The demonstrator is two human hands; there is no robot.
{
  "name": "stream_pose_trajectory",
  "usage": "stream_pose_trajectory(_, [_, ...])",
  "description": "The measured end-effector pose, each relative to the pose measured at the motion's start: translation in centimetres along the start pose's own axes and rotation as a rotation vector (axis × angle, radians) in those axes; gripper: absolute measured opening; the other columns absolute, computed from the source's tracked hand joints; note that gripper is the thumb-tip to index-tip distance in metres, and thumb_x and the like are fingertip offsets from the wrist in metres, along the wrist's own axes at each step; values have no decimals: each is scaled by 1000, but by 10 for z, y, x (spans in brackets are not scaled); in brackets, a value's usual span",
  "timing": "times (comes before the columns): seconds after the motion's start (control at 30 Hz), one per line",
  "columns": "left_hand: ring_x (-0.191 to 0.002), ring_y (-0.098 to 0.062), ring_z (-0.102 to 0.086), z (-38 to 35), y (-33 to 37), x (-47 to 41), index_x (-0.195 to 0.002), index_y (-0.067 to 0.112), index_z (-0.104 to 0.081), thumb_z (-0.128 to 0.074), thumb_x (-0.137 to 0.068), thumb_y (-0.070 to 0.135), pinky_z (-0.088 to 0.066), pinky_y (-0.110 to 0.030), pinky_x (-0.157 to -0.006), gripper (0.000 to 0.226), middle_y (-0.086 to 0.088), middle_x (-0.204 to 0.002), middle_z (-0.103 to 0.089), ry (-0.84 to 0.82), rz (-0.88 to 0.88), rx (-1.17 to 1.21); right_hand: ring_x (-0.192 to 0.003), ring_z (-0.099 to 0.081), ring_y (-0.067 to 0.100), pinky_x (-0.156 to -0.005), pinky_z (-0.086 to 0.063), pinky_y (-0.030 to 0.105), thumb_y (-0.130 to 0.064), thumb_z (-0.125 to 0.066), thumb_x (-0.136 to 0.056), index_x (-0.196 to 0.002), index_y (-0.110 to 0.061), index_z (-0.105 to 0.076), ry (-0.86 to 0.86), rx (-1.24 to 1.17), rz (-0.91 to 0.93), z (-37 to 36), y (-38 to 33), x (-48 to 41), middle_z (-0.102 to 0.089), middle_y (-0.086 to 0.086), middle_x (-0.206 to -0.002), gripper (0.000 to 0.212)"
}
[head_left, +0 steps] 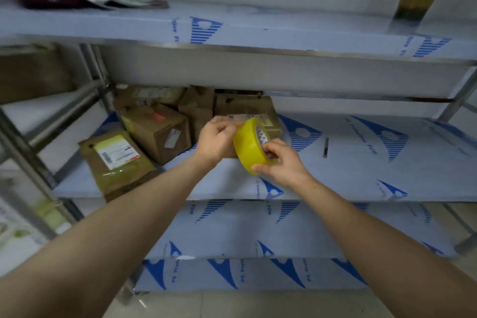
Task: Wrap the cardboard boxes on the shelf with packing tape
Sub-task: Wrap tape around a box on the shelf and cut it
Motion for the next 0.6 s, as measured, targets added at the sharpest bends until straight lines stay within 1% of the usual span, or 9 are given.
stream_pose_trajectory(0.1, [-105, -24, -60, 30, -6, 9, -97, 0, -73, -60, -74, 26, -49, -41, -94, 37, -6, -101, -63, 132, 32, -21, -88, -49, 14, -68, -38, 12, -6, -82, -69, -104, -3, -66, -139, -26, 30, -21, -15, -14, -49, 3, -99, 38])
stream_pose_trajectory(0.17, [-103, -20, -61, 44, -12, 21, -95, 4, -75, -69, -74, 25, -50, -39, -94, 30, -7, -104, -65, 193, 64, -49, -89, -51, 18, -73, -40, 23, -7, -81, -70, -103, -4, -66, -238, -32, 59, -34, -24, -19, -51, 7, -100, 37])
stream_pose_trajectory(0.23, [-98, -15, -62, 56, -18, 33, -93, 10, -75, -75, -80, 17, -51, -36, -90, 16, -2, -98, -67, 264, 97, -47, -90, -53, 20, -81, -43, 32, -6, -80, -72, -104, -4, -66, -329, -50, 71, -45, -30, -21, -56, 12, -104, 36])
stream_pose_trajectory(0.3, [-80, -4, -63, 67, -21, 45, -88, 11, -74, -74, -81, 14, -52, -26, -74, 8, -3, -90, -68, 350, 124, -29, -93, -55, 23, -87, -46, 39, -3, -78, -73, -104, -3, -65, -403, -88, 76, -55, -36, -21, -59, 16, -106, 34])
stream_pose_trajectory(0.37, [-56, 5, -57, 77, -25, 58, -83, 10, -72, -73, -83, 16, -47, -16, -56, 6, -3, -79, -68, 440, 178, -39, -93, -56, 24, -86, -48, 42, -1, -77, -74, -98, -6, -64, -485, -135, 87, -68, -42, -19, -59, 13, -101, 28])
stream_pose_trajectory(0.4, [-52, 4, -56, 82, -28, 63, -80, 10, -72, -73, -83, 18, -46, -18, -54, 8, -2, -74, -67, 483, 214, -50, -90, -56, 23, -82, -48, 40, -1, -76, -75, -94, -8, -63, -523, -150, 93, -75, -46, -18, -59, 11, -97, 24])
stream_pose_trajectory(0.5, [-67, -20, -66, 96, -37, 79, -70, 14, -70, -74, -83, 22, -58, -38, -66, 15, -7, -70, -68, 569, 291, -49, -76, -57, 15, -71, -45, 29, -4, -70, -81, -99, -8, -65, -618, -199, 71, -91, -57, -13, -61, 3, -83, 19])
stream_pose_trajectory(0.57, [-80, -33, -70, 106, -45, 88, -68, 15, -68, -72, -84, 20, -59, -47, -74, 17, -14, -74, -69, 577, 321, -49, -78, -59, 16, -76, -48, 32, -10, -69, -83, -99, -14, -66, -640, -224, 30, -101, -63, -14, -64, 3, -85, 16])
stream_pose_trajectory(0.6, [-82, -35, -69, 111, -48, 92, -67, 15, -67, -71, -85, 19, -58, -48, -75, 19, -14, -74, -68, 569, 324, -58, -80, -60, 18, -77, -48, 34, -15, -68, -83, -96, -13, -67, -629, -214, 15, -107, -65, -17, -65, 5, -86, 13])
Point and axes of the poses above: each hand's wrist, its own x-axis away from the middle knuckle, its own z-axis out of the back of the hand, y = z × x, the point moved 5 cm from there along -x, towards the middle knuckle
